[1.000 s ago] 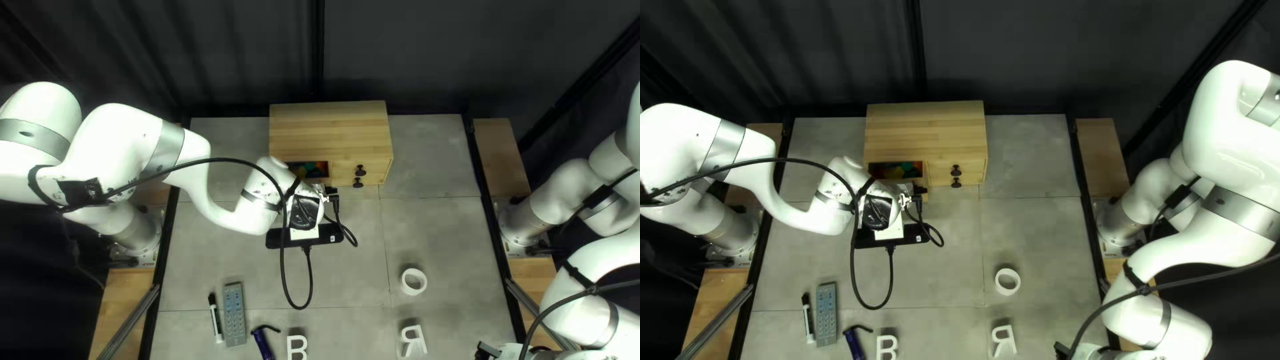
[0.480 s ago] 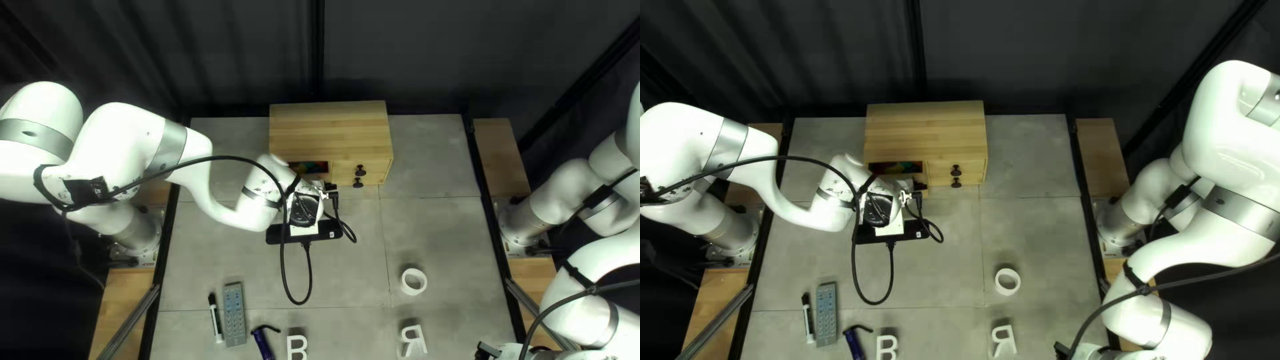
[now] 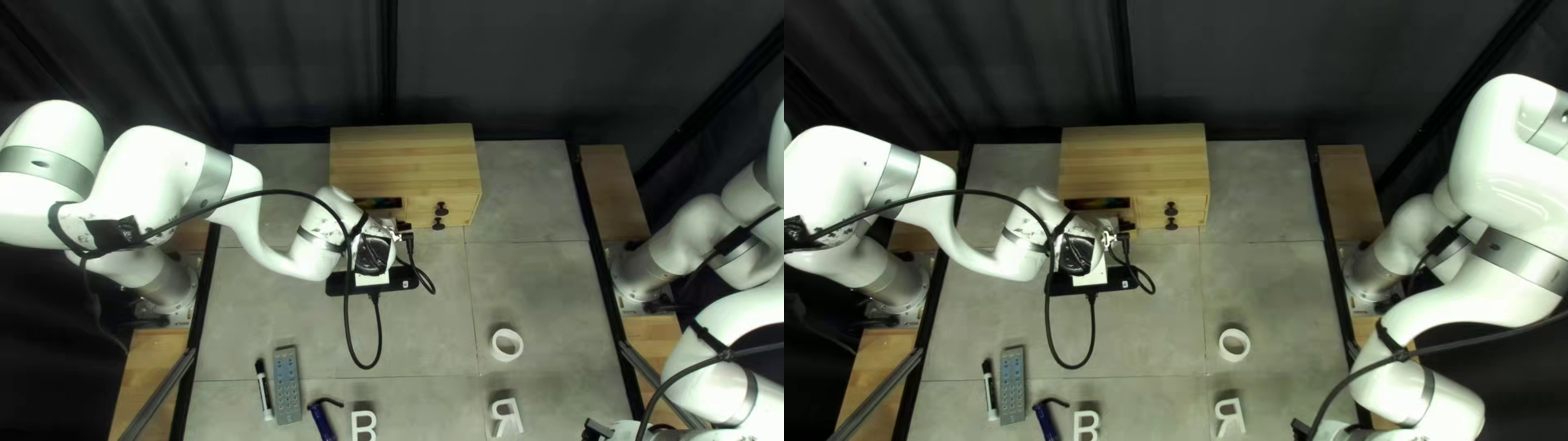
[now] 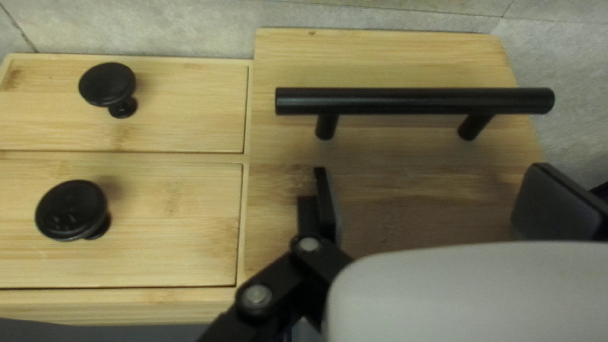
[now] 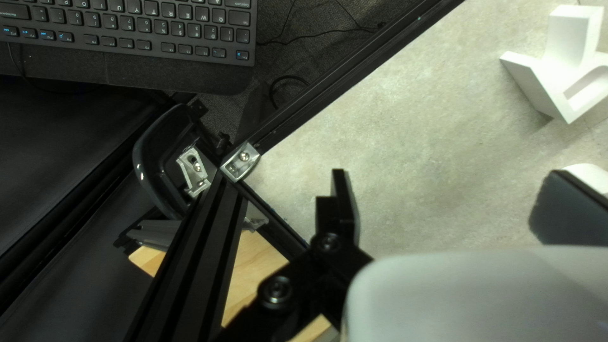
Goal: Open drawers and place objects into drawer and close
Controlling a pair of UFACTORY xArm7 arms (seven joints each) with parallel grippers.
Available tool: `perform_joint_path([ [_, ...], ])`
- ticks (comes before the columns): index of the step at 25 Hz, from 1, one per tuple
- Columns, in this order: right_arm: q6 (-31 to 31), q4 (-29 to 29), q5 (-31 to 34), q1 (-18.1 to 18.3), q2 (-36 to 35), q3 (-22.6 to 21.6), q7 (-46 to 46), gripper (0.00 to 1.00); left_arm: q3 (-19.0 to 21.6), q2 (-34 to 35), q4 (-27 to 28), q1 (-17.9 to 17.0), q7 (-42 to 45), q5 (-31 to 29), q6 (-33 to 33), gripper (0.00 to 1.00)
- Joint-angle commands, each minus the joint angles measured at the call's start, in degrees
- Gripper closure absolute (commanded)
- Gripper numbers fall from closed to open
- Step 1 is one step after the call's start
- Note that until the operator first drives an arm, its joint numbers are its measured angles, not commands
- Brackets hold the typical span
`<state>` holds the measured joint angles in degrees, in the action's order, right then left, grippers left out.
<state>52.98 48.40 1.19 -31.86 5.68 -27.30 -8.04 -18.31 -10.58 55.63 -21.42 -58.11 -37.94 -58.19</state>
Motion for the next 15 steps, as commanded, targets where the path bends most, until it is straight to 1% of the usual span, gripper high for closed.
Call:
perform_joint_path([
  [1,0.0,0.0,0.0,0.0,0.0,0.0,0.0,0.00,-0.2,-0.1,-0.2,0.1,0.2,-0.3,0.1,0.00],
  [15,0.0,0.0,0.0,0.0,0.0,0.0,0.0,0.00,-1.2,-0.3,0.0,0.9,-0.2,-1.6,-0.1,0.00],
])
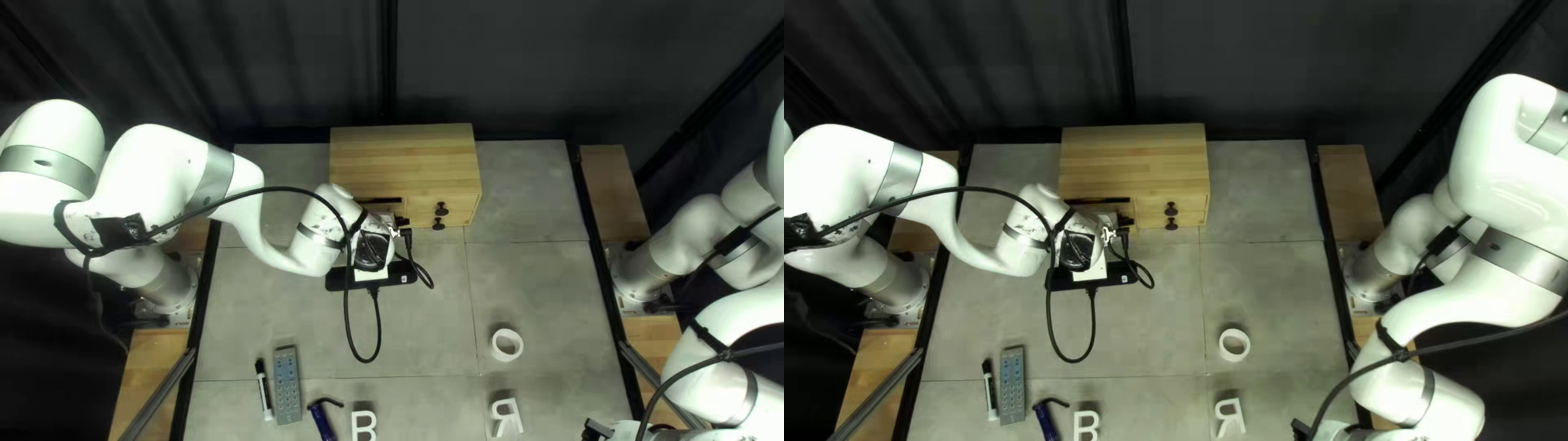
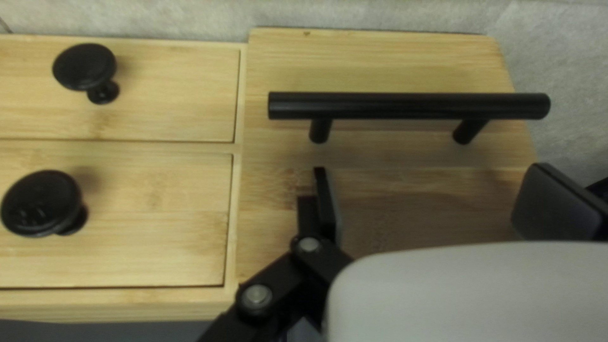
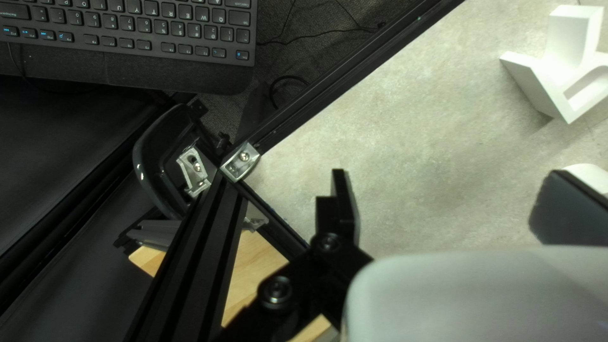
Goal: Open drawers and place objects into drawer and close
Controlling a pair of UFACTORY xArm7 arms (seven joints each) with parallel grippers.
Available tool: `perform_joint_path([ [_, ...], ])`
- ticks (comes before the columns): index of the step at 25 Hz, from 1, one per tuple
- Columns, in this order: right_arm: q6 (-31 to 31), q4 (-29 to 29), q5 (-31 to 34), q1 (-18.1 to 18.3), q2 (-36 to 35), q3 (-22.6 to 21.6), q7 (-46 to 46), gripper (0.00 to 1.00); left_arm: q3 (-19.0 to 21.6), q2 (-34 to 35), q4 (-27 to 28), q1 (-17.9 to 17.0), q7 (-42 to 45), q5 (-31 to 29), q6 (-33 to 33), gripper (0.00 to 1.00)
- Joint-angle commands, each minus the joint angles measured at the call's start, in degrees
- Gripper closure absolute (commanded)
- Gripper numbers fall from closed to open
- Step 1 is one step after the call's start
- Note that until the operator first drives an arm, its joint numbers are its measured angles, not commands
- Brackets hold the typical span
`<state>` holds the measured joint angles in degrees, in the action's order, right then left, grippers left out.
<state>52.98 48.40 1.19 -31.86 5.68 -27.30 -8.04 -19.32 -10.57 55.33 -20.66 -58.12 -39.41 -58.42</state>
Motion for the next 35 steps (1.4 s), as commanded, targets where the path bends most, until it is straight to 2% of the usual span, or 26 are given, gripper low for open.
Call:
perform_joint_path([
  [1,0.0,0.0,0.0,0.0,0.0,0.0,0.0,0.00,-0.2,-0.5,0.4,0.2,-0.2,-0.1,0.1,0.00],
  [20,0.0,0.0,0.0,0.0,0.0,0.0,0.0,0.00,-0.4,-1.7,1.5,0.7,-1.0,0.1,-0.3,0.00],
  [30,0.0,0.0,0.0,0.0,0.0,0.0,0.0,0.00,1.7,0.3,1.0,-1.8,0.6,1.5,-2.4,0.00],
  [35,0.0,0.0,0.0,0.0,0.0,0.0,0.0,0.00,3.5,5.2,0.2,-3.8,-1.3,4.2,-6.7,0.00],
])
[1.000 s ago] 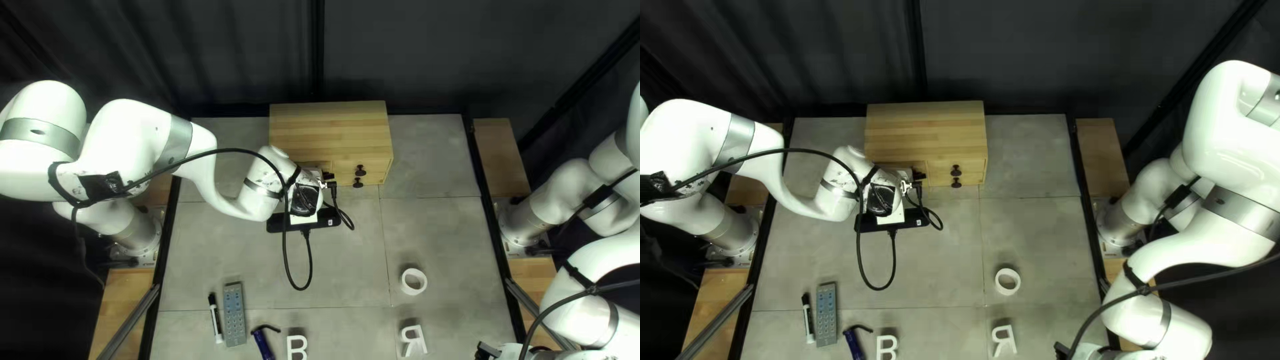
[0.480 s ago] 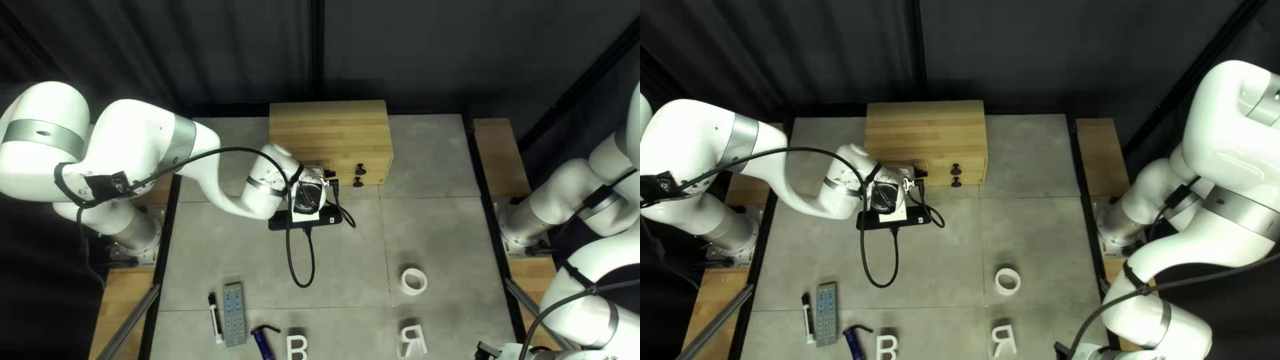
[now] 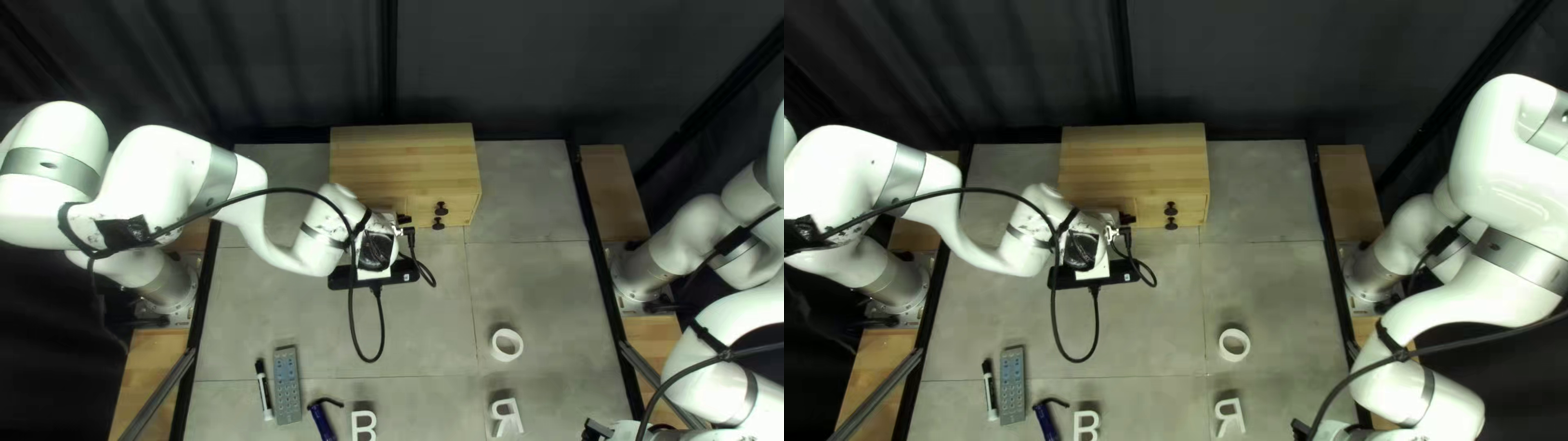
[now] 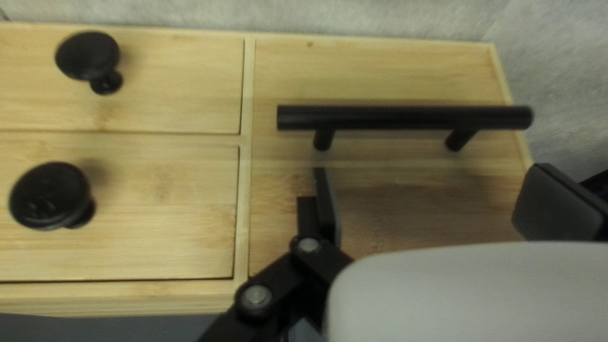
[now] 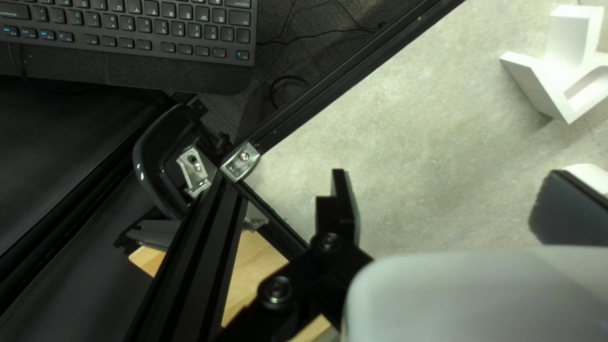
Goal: Open drawers and place objects into drawer and close
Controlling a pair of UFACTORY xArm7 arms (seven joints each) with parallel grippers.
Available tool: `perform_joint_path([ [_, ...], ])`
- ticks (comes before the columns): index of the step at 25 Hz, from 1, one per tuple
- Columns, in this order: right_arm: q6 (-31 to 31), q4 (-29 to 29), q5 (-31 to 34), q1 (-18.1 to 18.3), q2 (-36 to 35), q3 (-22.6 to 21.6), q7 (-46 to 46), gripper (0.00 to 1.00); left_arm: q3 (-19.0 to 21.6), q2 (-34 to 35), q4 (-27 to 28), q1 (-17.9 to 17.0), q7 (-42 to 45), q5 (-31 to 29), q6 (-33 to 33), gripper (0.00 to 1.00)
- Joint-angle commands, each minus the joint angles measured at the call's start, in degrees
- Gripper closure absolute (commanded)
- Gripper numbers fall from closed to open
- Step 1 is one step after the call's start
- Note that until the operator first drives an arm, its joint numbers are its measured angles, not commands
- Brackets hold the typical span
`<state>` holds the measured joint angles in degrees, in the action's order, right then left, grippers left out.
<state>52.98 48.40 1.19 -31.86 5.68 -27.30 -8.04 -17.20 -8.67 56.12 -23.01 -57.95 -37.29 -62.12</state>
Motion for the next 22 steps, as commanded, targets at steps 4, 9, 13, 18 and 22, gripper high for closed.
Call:
perform_joint_path([
  [4,0.0,0.0,0.0,0.0,0.0,0.0,0.0,0.00,3.1,7.7,-1.7,-3.2,-3.4,5.6,-7.4,0.00],
  [9,0.0,0.0,0.0,0.0,0.0,0.0,0.0,0.00,4.9,12.7,-5.5,-5.0,-2.8,8.0,-10.8,0.00],
  [13,0.0,0.0,0.0,0.0,0.0,0.0,0.0,0.00,8.3,14.7,-10.2,-8.1,0.3,9.1,-11.8,0.00],
  [18,0.0,0.0,0.0,0.0,0.0,0.0,0.0,0.00,13.1,15.0,-12.3,-12.9,0.7,12.1,-14.1,0.00],
  [22,0.0,0.0,0.0,0.0,0.0,0.0,0.0,0.00,15.5,15.6,-13.0,-15.4,0.9,14.5,-15.4,0.00],
])
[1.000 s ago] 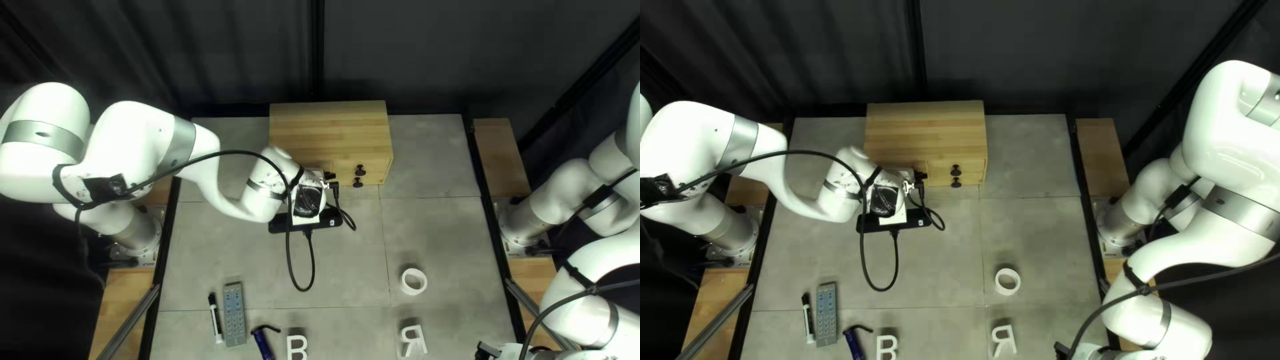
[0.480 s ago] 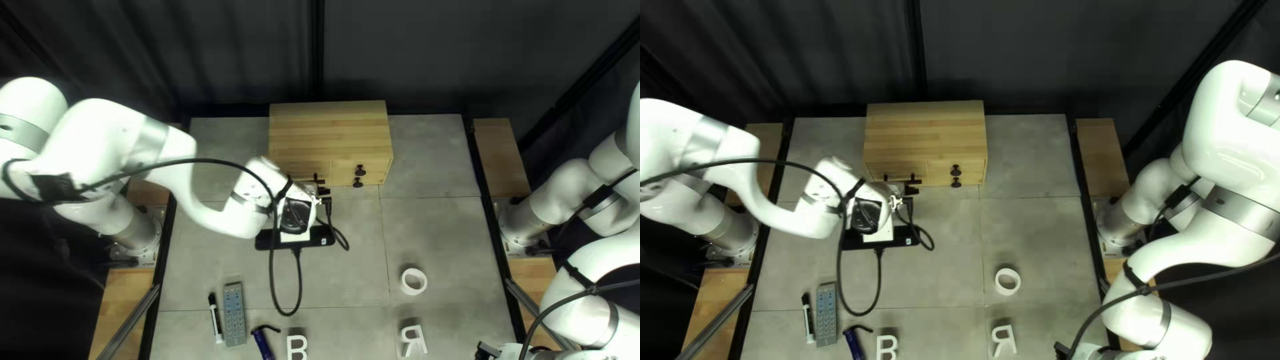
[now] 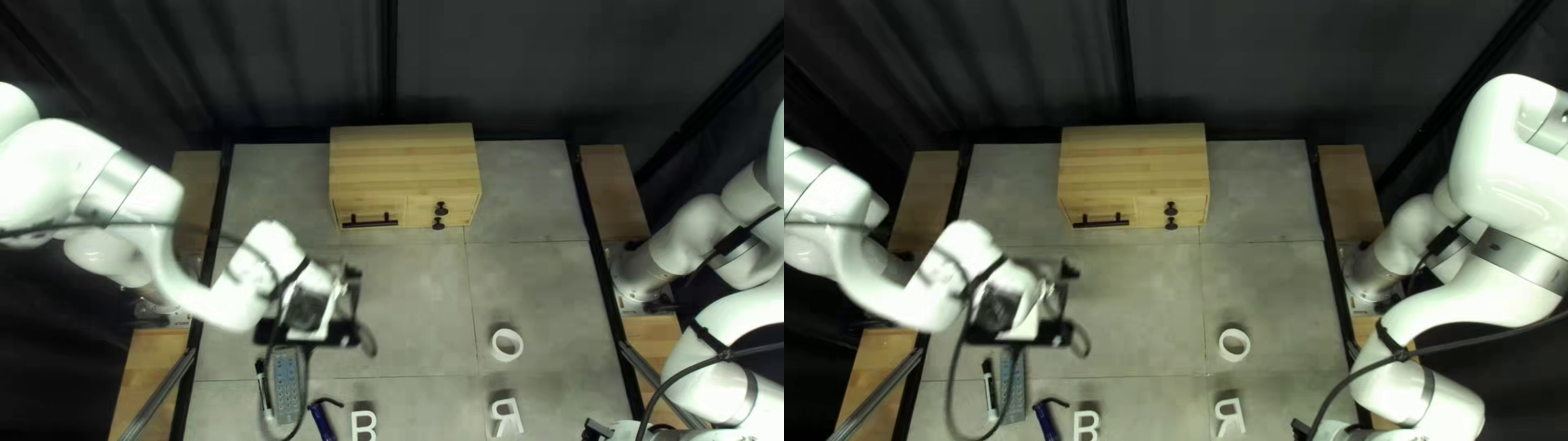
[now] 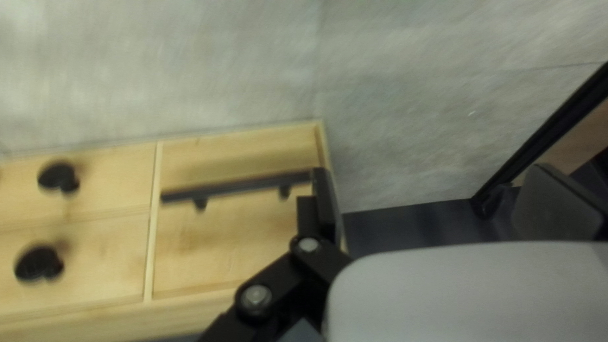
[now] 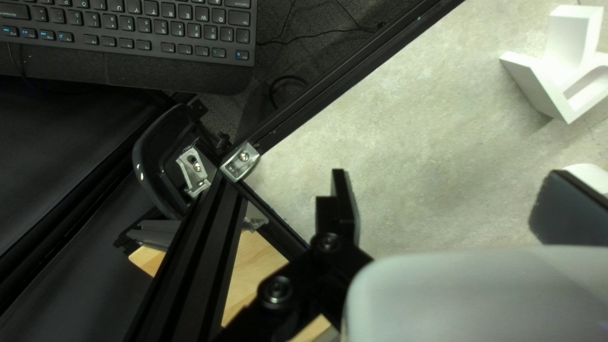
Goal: Open drawers and place objects into drawer and close
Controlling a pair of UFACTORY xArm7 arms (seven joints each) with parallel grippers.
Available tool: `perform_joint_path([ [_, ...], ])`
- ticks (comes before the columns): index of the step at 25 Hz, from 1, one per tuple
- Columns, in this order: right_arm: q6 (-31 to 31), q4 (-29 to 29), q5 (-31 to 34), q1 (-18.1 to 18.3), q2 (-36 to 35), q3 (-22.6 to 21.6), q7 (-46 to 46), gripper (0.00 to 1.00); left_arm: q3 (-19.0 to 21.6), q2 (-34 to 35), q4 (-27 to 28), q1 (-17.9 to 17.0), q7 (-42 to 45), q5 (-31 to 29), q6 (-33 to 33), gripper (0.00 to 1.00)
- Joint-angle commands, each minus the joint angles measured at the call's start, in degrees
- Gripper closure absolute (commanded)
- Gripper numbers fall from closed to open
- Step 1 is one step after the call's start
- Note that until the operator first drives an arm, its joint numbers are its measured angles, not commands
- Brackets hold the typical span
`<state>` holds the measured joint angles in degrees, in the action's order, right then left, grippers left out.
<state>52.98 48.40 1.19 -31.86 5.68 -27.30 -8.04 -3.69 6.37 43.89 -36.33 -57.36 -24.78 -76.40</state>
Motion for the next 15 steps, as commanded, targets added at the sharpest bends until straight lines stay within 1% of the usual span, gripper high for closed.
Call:
perform_joint_path([
  [1,0.0,0.0,0.0,0.0,0.0,0.0,0.0,0.00,2.3,0.7,-0.8,-2.4,0.5,2.5,-1.4,0.00],
  [6,0.0,0.0,0.0,0.0,0.0,0.0,0.0,0.00,3.8,0.7,-0.9,-3.8,3.5,6.0,-2.1,0.00],
  [9,0.0,0.0,0.0,0.0,0.0,0.0,0.0,0.00,4.9,0.2,-1.3,-4.9,8.1,9.5,-1.9,0.00],
  [15,0.0,0.0,0.0,0.0,0.0,0.0,0.0,0.00,7.3,1.5,-1.8,-6.8,16.7,15.8,-2.4,0.00],
])
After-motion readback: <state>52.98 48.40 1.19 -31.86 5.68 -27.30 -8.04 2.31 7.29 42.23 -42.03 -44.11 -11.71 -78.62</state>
